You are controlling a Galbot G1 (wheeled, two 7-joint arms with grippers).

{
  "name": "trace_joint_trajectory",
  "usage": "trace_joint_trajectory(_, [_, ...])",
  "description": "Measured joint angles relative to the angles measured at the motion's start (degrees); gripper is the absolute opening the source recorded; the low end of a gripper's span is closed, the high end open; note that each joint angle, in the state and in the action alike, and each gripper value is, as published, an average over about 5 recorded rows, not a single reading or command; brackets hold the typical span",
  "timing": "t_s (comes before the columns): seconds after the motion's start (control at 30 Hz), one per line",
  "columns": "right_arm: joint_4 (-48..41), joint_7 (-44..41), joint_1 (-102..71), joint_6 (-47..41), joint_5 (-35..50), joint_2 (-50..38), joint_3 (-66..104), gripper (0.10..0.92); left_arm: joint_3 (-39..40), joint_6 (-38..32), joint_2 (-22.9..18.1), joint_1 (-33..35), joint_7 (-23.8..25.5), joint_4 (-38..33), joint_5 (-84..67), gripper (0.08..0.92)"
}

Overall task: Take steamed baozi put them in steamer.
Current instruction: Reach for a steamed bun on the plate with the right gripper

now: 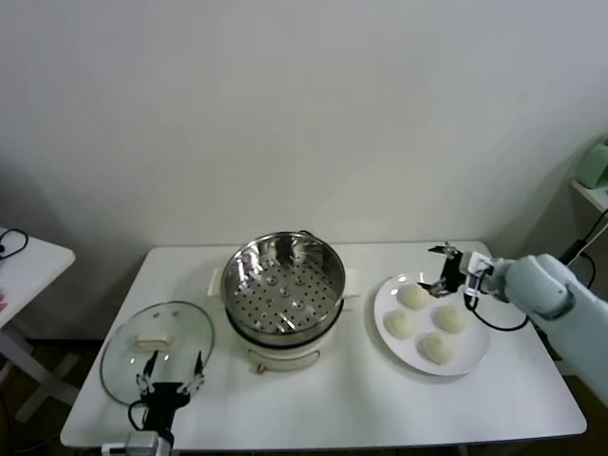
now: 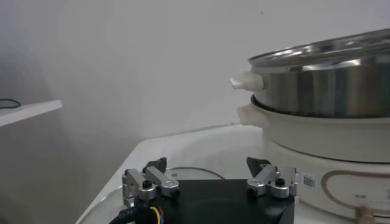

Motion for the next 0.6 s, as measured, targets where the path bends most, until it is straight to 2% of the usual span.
trace_joint_trajectory(0.3, [-10.8,-10.2,17.7,4.9,-1.3,3.1,-19.3,0.823,0.2,-0.4,-0.4,-0.2,0.4,0.6,0.7,0.823])
trace_joint_trajectory(0.6, [-19.7,-16.0,25.5,8.4,-3.2,8.4,-29.4,0.823,0.2,-0.7,-0.5,-0.2,0.5,1.0,1.3,0.823])
